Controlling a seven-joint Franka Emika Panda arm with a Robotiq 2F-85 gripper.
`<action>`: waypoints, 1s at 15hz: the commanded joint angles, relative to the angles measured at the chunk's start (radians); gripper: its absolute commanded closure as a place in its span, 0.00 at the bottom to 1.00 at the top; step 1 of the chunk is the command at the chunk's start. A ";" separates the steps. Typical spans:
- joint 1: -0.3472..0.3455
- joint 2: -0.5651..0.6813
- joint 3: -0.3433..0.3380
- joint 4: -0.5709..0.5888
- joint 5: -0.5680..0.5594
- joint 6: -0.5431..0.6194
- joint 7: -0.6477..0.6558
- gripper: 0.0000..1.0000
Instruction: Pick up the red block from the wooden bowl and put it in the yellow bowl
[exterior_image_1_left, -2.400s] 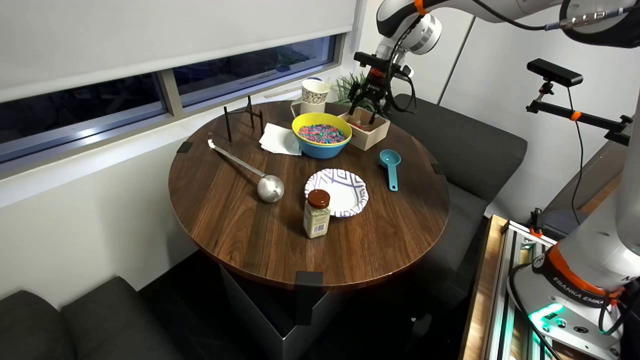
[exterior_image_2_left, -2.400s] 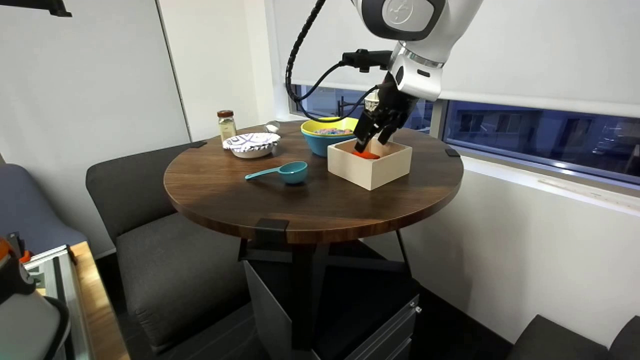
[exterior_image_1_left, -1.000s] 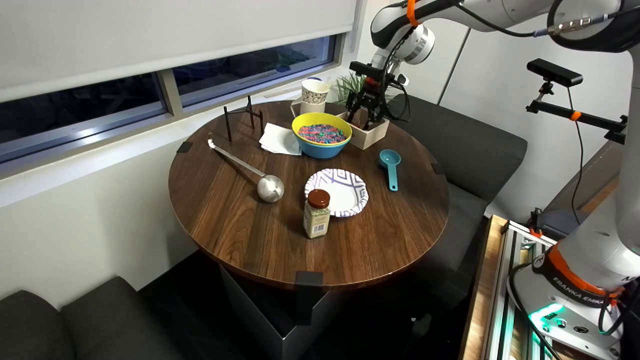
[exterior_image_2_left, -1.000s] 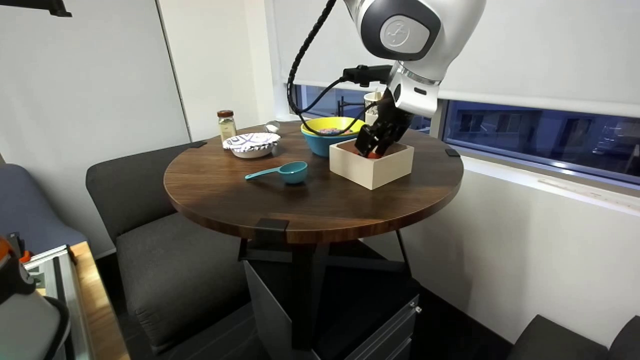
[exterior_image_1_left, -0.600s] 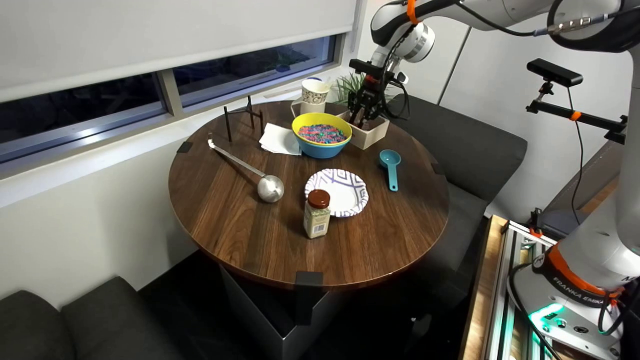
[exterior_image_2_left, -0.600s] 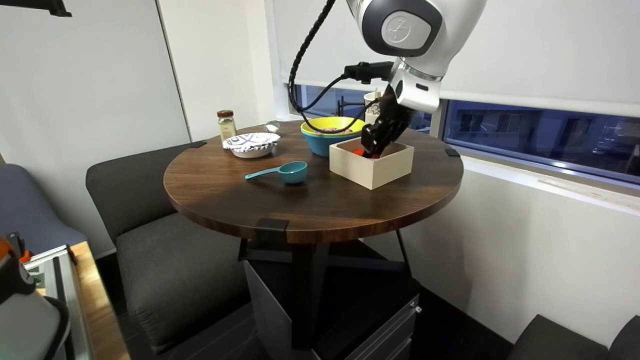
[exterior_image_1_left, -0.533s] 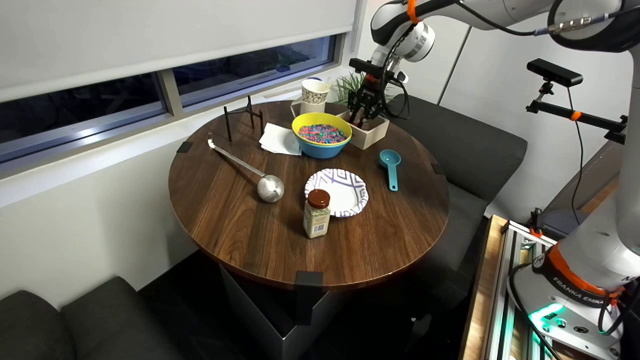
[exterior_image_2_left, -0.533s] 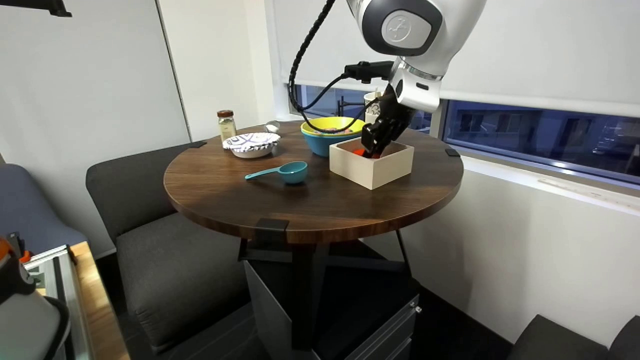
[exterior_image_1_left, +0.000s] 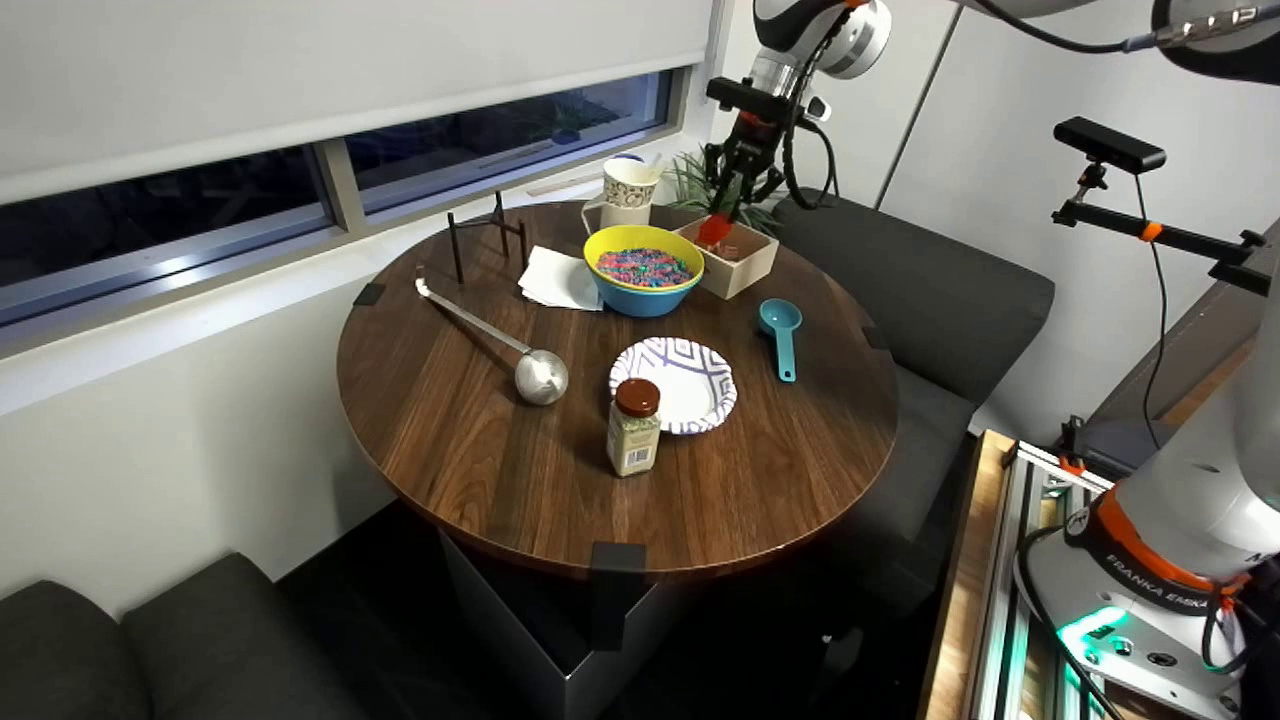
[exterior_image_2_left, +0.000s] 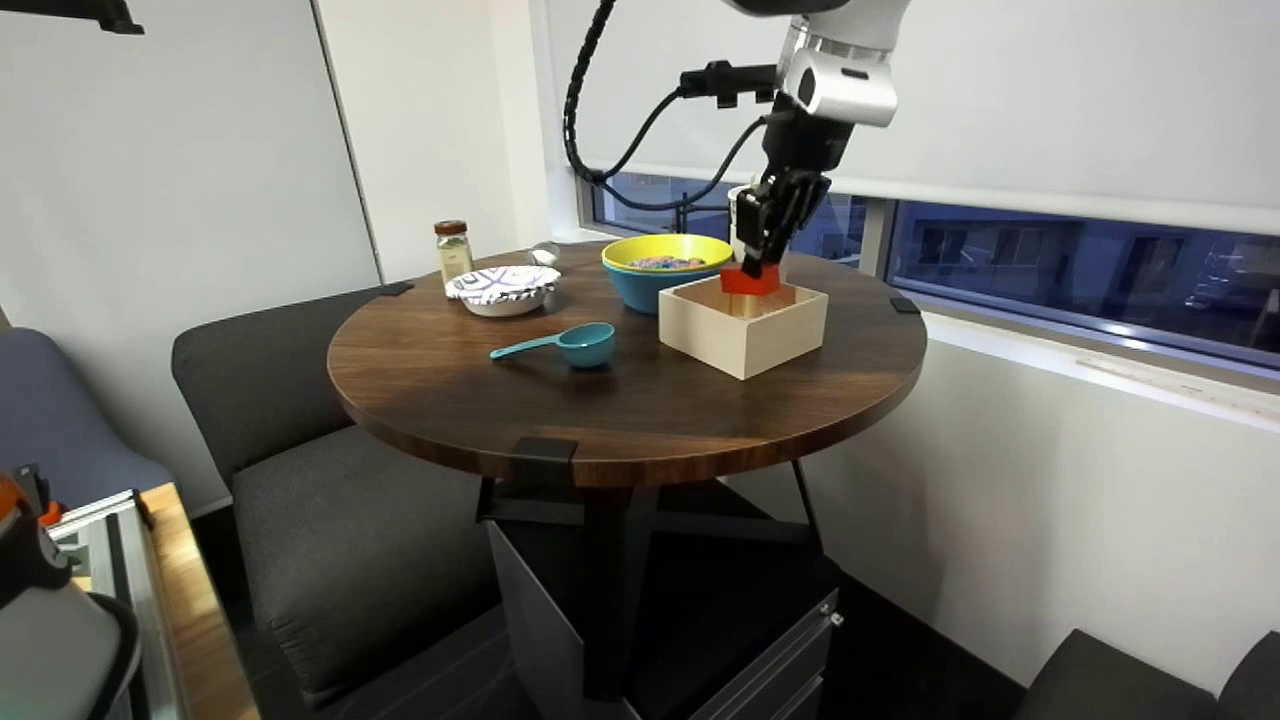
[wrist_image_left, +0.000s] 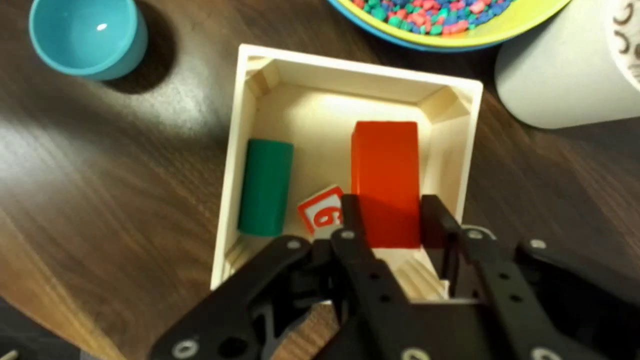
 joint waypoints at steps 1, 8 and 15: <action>0.070 -0.154 -0.036 -0.117 -0.187 0.061 0.041 0.90; 0.179 -0.419 0.057 -0.384 -0.451 0.217 0.074 0.90; 0.181 -0.438 0.120 -0.424 -0.460 0.298 0.034 0.67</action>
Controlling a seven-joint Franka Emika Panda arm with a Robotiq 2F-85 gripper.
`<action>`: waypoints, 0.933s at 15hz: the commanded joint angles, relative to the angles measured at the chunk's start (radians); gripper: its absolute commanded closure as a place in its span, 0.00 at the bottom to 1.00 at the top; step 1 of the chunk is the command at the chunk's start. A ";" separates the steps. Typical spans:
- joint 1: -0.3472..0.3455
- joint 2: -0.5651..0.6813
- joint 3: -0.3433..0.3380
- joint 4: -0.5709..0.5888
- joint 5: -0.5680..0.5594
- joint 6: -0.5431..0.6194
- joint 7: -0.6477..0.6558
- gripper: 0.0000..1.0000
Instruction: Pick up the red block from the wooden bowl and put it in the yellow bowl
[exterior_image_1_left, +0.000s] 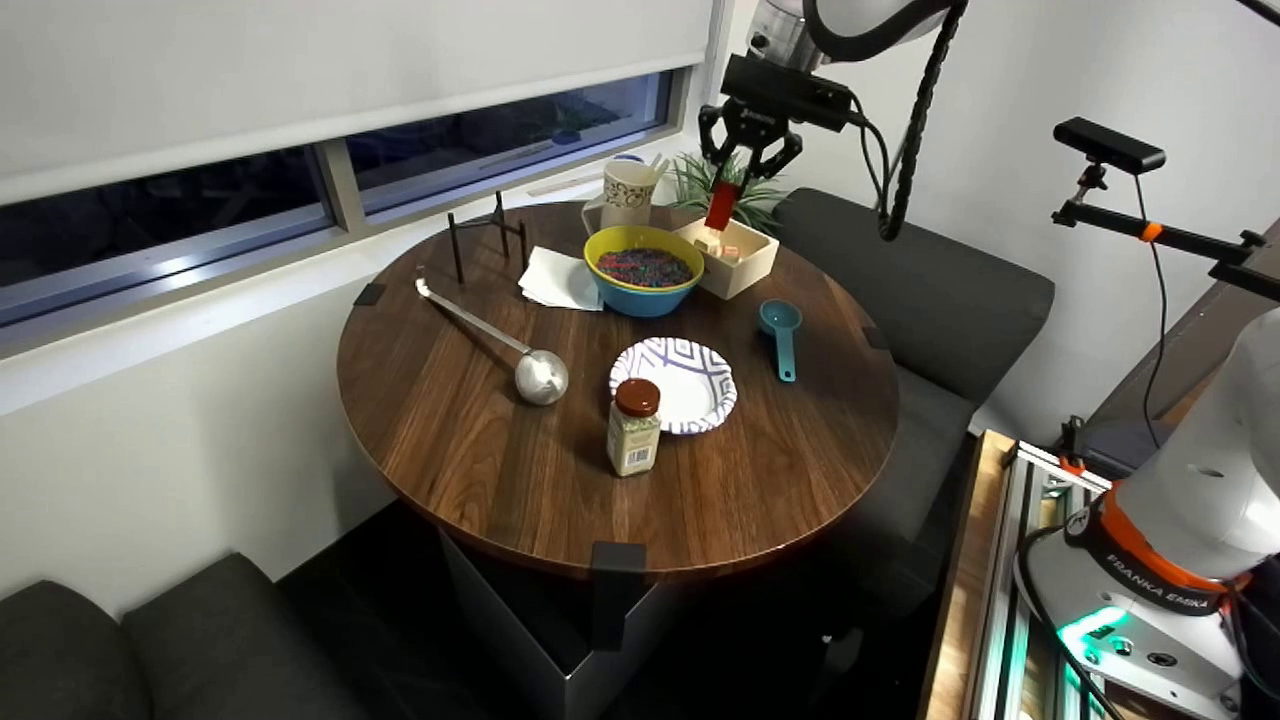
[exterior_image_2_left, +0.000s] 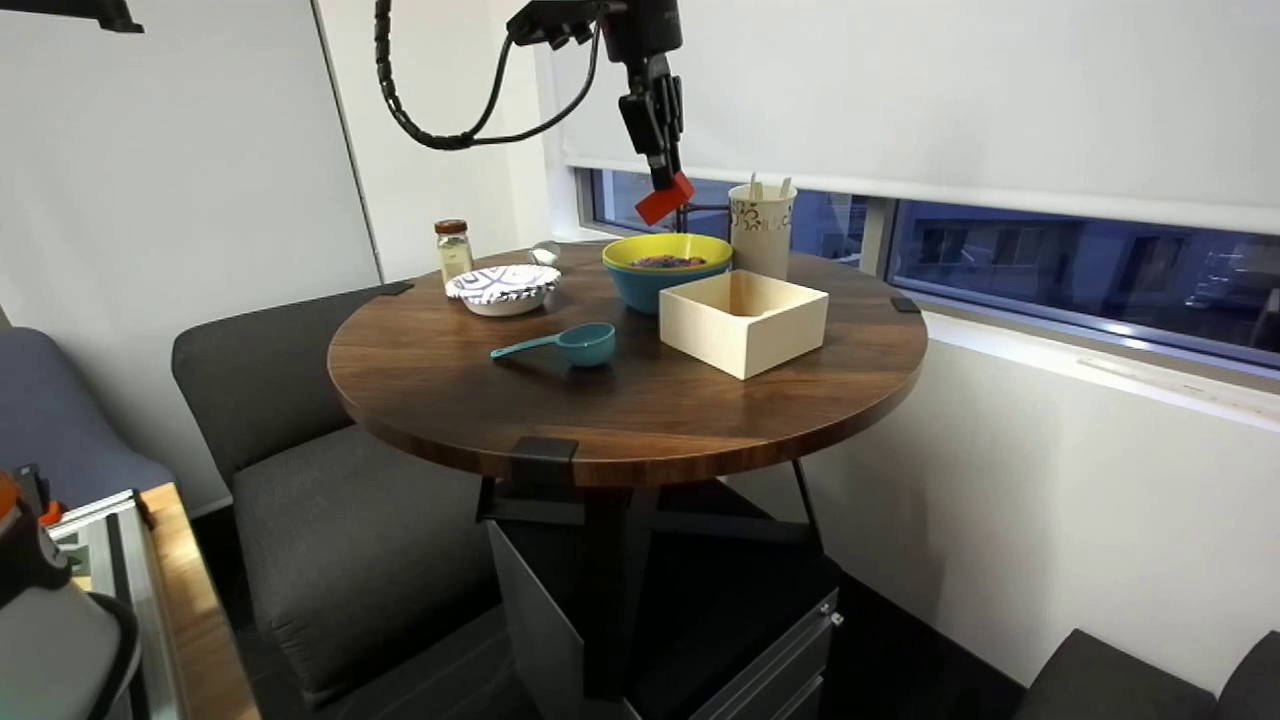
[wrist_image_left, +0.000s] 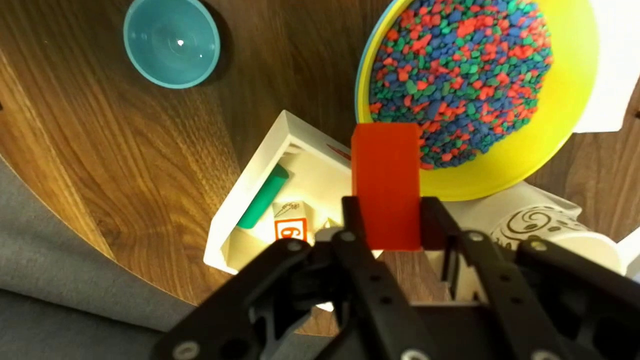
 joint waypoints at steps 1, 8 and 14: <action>-0.019 -0.001 0.015 0.001 0.001 -0.002 -0.005 0.67; 0.013 0.048 0.072 -0.008 -0.240 0.111 0.104 0.92; 0.065 0.149 0.092 0.010 -0.457 0.171 0.267 0.92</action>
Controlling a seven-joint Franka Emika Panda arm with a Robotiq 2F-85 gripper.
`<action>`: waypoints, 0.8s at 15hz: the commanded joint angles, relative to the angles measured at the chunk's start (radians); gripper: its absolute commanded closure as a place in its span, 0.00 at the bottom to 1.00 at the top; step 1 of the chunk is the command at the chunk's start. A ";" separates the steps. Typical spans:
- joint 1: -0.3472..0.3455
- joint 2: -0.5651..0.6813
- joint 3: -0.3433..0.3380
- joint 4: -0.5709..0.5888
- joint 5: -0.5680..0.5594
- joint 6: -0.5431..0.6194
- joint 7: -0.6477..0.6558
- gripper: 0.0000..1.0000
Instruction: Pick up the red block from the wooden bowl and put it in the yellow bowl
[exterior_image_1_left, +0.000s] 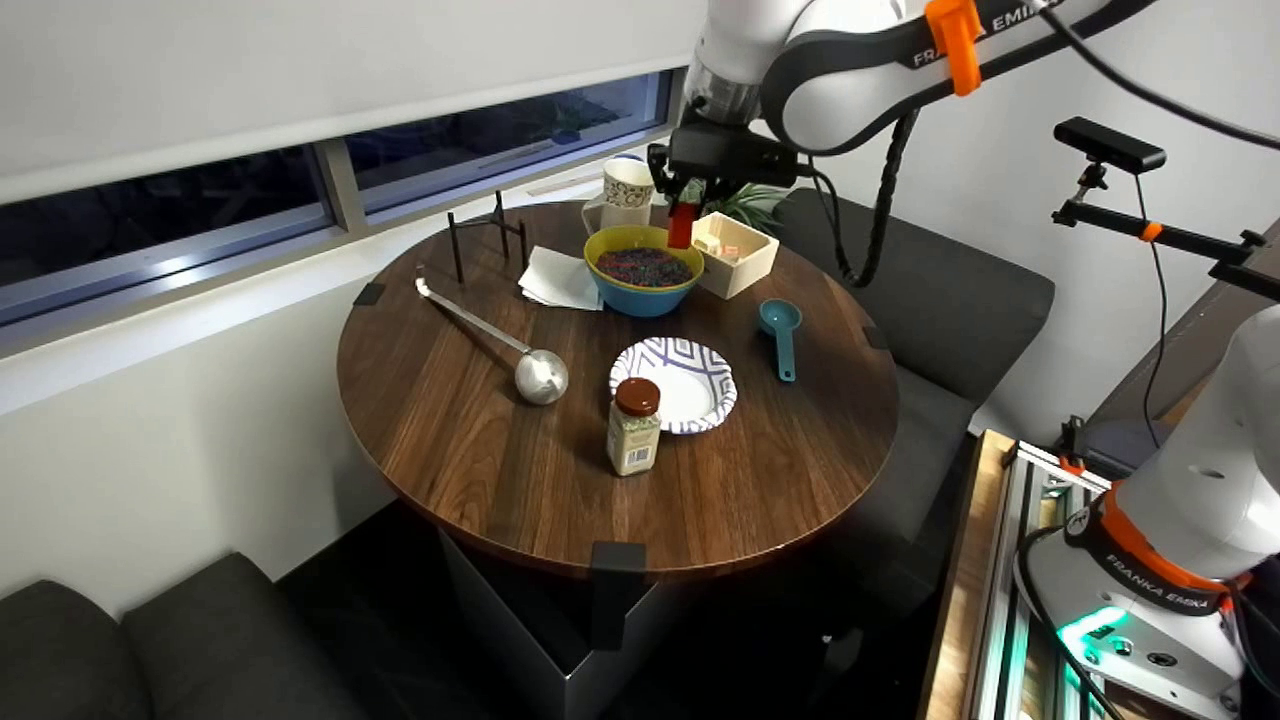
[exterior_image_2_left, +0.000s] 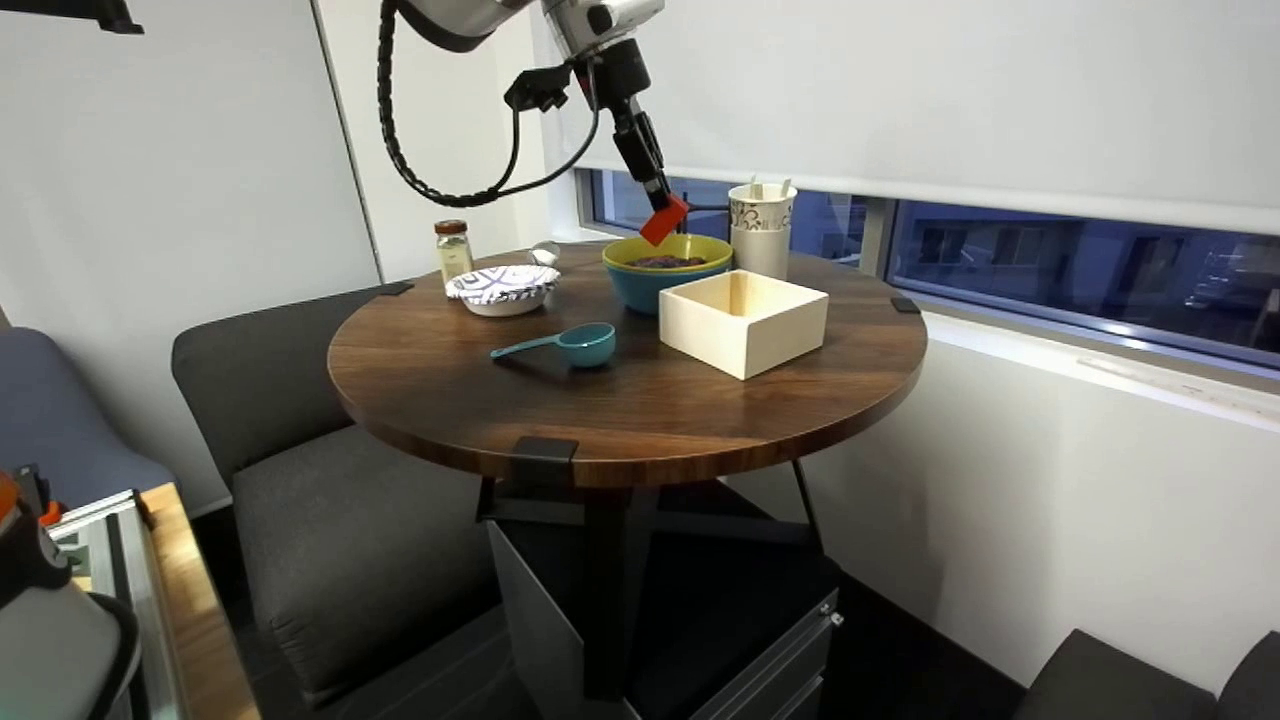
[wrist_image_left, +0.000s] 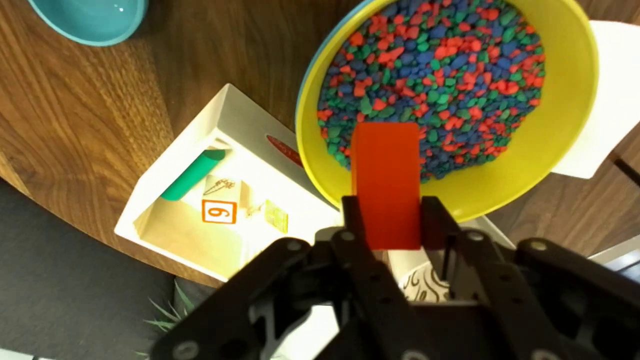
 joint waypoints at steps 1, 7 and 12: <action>0.030 0.069 -0.011 0.016 -0.135 0.054 0.111 0.92; 0.069 0.137 -0.025 0.040 -0.206 0.123 0.172 0.92; 0.093 0.170 -0.053 0.058 -0.330 0.143 0.233 0.92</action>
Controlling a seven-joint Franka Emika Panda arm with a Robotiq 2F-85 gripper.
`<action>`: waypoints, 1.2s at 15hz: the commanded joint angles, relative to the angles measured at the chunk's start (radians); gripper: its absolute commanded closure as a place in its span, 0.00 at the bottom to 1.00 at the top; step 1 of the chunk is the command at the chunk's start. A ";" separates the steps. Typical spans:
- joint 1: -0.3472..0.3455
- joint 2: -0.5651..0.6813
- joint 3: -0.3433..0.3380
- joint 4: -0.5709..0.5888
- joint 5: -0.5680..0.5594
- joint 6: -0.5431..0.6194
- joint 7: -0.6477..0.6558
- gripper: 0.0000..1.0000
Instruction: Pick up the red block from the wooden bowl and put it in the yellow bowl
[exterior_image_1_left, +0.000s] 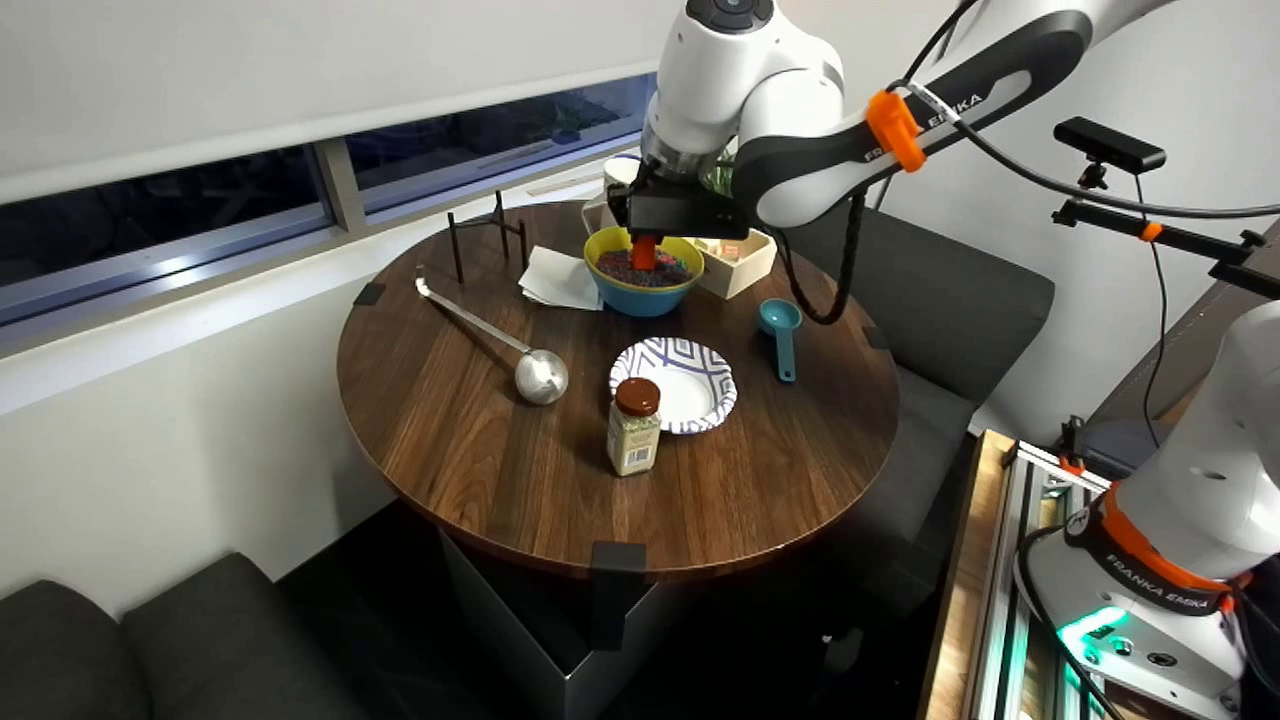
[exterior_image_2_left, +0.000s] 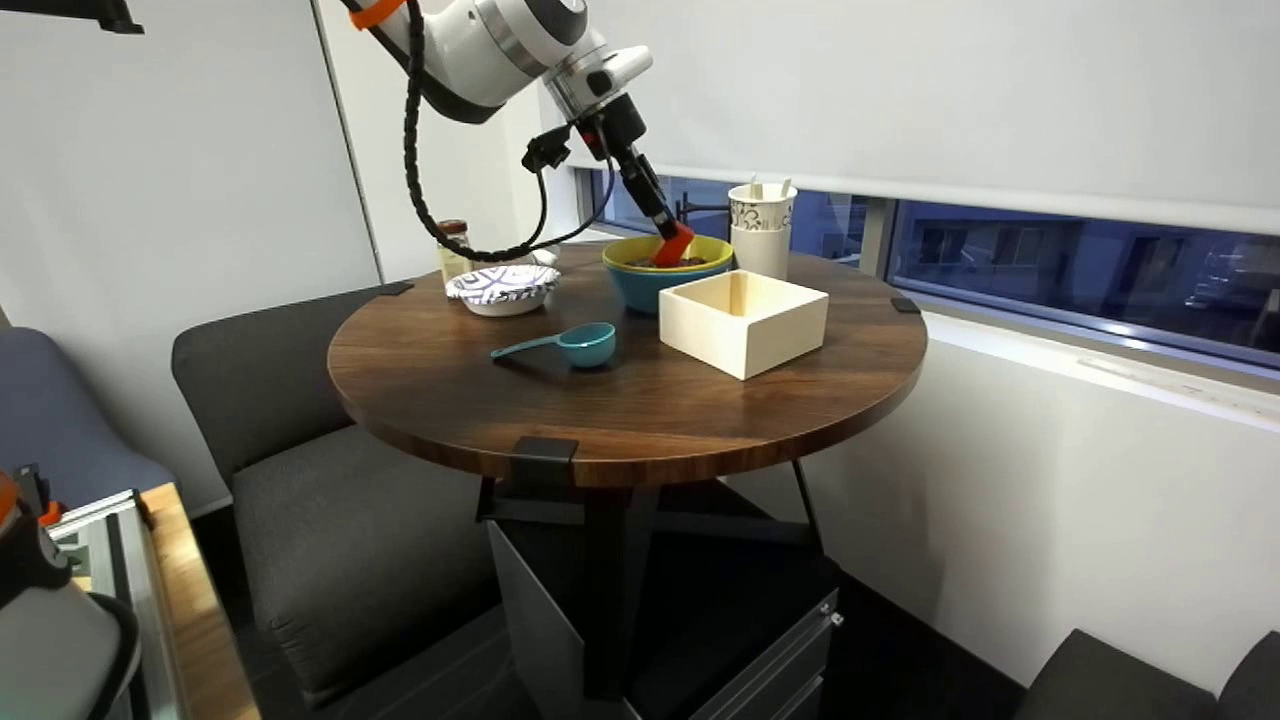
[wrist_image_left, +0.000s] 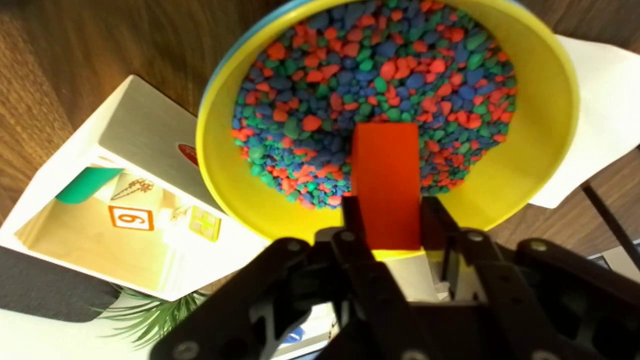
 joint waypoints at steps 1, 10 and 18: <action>0.028 0.035 -0.032 0.020 -0.101 0.010 0.066 0.92; 0.060 0.039 -0.017 0.012 -0.171 -0.048 0.085 0.92; 0.087 0.061 -0.005 0.016 -0.416 -0.160 0.321 0.92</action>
